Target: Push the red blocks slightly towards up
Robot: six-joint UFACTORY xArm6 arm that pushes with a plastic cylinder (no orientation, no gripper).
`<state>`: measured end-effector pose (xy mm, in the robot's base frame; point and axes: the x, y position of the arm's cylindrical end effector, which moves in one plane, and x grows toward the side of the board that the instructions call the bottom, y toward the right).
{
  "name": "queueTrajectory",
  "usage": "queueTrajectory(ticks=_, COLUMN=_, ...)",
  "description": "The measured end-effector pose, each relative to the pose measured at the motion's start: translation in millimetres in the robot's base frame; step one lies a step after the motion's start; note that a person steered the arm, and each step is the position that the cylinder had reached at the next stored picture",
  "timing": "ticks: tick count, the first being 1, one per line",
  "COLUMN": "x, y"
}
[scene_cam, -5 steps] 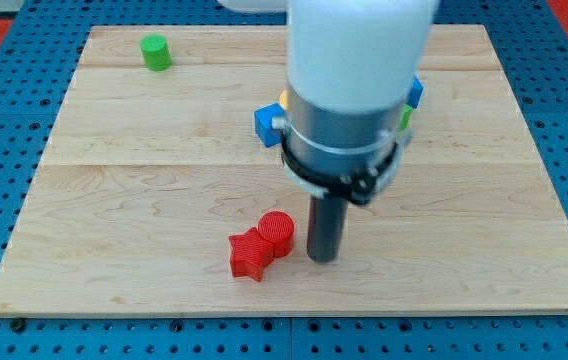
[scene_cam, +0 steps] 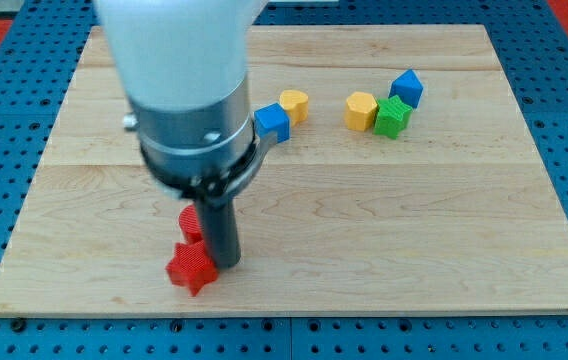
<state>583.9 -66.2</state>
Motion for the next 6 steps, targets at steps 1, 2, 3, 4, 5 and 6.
queueTrajectory(ticks=1, x=34.1, y=-3.9)
queueTrajectory(ticks=2, x=15.0, y=-72.1)
queueTrajectory(ticks=3, x=-22.9, y=-60.0)
queueTrajectory(ticks=4, x=-26.1, y=29.9)
queueTrajectory(ticks=5, x=-34.1, y=70.2)
queueTrajectory(ticks=6, x=-72.7, y=16.4)
